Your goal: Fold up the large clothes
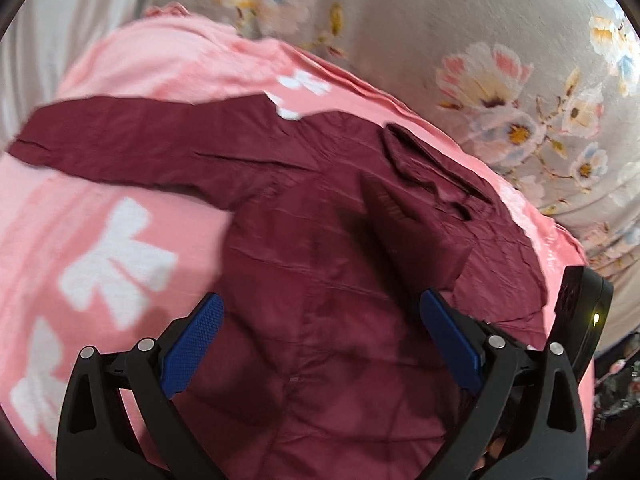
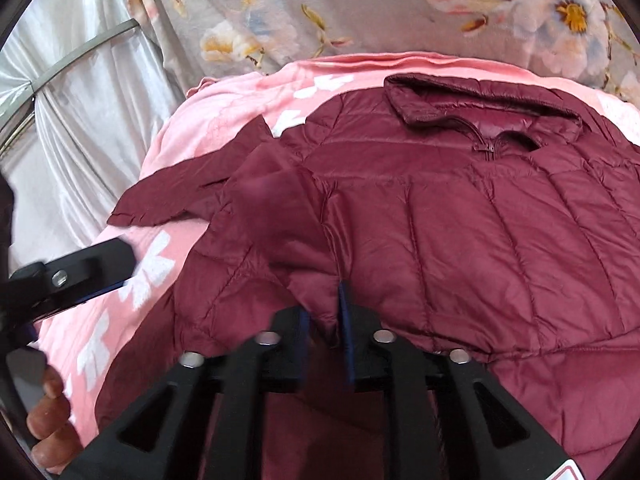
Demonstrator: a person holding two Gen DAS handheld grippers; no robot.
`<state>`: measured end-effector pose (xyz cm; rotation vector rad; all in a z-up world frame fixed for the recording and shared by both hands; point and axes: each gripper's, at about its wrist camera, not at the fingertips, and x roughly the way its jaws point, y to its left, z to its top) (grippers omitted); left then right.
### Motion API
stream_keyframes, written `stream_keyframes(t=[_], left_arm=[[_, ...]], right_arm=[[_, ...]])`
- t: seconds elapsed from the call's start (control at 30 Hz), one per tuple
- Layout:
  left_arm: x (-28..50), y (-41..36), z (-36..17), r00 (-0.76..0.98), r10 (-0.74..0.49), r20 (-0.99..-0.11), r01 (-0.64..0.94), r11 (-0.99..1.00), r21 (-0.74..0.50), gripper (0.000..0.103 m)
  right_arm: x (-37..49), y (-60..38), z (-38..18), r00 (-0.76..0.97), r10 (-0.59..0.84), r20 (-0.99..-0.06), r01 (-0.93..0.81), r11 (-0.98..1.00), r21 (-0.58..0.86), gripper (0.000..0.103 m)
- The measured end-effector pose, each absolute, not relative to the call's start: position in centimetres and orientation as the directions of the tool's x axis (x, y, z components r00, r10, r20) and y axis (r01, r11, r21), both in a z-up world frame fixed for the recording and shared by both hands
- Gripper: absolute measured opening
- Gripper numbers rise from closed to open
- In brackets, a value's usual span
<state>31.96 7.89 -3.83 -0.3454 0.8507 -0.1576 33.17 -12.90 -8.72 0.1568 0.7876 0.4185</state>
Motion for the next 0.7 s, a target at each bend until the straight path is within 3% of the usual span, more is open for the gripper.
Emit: stream_keyframes(t=[0.1, 0.27, 0.43, 0.5, 0.67, 0.7], left_arm=[[33.2, 6.8, -5.0, 0.602, -0.345, -0.720, 0.019, 0.908, -0.418, 0.096], [34.6, 5.2, -7.3, 0.518, -0.414, -0.749, 0.018, 0.880, -0.474, 0.096], [35.3, 4.2, -8.9, 0.482, -0.410, -0.775, -0.013, 0.880, -0.474, 0.093], [35.5, 3.9, -8.8, 0.487, -0.407, -0.773, -0.007, 0.883, -0.470, 0.083], [36.6, 2.3, -8.2, 0.497, -0.365, -0.787, 0.018, 0.911, -0.411, 0.026], [36.8, 2.2, -8.0, 0.505, -0.353, -0.788, 0.021, 0.917, -0.397, 0.021]], right_arm=[[31.0, -14.3, -8.2, 0.648, 0.428, -0.630, -0.302, 0.904, 0.303, 0.055], [28.0, -22.0, -7.4, 0.726, 0.348, -0.593, -0.151, 0.922, 0.357, 0.059], [27.1, -34.1, -7.9, 0.795, 0.188, -0.577, 0.150, 0.860, 0.488, 0.060], [27.5, -37.5, -8.5, 0.808, 0.163, -0.565, 0.219, 0.809, 0.546, 0.060], [30.0, -42.1, -10.6, 0.804, 0.136, -0.579, 0.323, 0.718, 0.617, 0.060], [30.7, -42.4, -10.9, 0.805, 0.147, -0.575, 0.326, 0.701, 0.634, 0.057]])
